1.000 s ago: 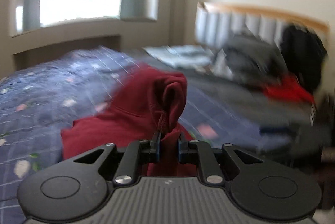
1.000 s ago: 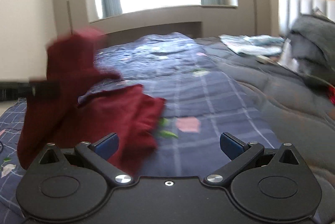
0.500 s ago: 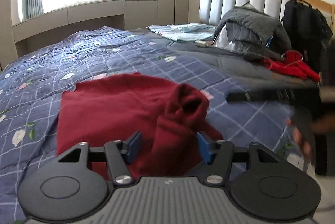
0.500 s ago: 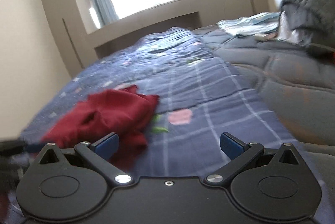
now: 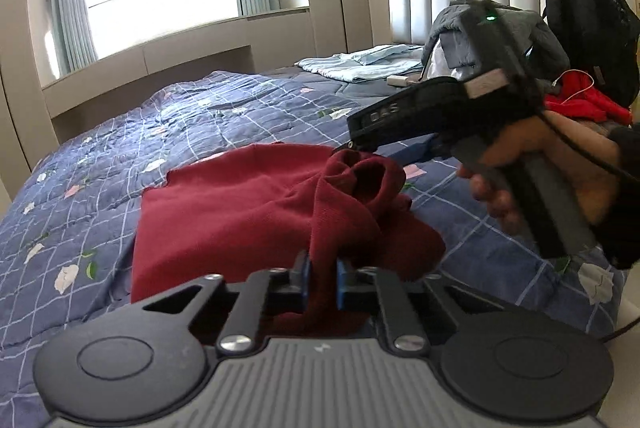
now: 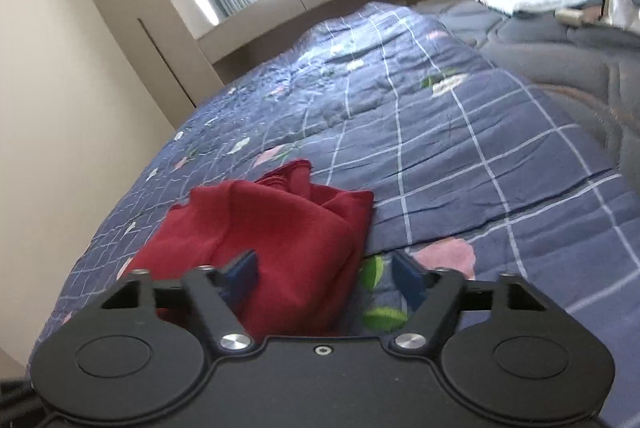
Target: Fold small clothes
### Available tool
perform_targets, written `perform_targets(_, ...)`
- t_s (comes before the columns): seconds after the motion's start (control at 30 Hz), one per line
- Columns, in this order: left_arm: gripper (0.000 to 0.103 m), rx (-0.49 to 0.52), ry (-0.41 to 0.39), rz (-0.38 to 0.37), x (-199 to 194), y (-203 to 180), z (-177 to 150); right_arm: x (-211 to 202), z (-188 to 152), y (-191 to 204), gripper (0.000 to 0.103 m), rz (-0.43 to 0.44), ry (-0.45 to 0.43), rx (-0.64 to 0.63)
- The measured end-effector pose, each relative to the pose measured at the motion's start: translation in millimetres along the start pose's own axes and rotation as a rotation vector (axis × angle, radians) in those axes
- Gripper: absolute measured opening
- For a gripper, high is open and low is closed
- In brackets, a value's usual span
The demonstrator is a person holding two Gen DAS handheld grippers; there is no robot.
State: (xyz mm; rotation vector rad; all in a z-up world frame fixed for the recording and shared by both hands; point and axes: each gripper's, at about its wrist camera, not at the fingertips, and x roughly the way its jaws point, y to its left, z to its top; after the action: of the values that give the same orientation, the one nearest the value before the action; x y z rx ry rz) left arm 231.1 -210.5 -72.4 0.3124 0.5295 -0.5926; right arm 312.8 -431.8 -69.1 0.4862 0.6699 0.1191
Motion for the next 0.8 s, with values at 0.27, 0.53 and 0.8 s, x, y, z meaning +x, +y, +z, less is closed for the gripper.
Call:
perform_targets(0.27,0.007,-0.006,-0.031,-0.021,-4.7,3.4,-0.9,7.1,15.1,12.4,0.005,0.000,-0.023,-0.076)
perform_targets(0.53,0.007,0.136,-0.041,-0.020,6.0,-21.3,-4.6,-3.0,40.5,35.3,0.005,-0.073,-0.151,-0.246)
perform_targets(0.8,0.066,-0.047,-0.002,-0.125,2.7,-0.7,-6.4,18.5,13.0,0.9,0.035,-0.128,-0.068,-0.164)
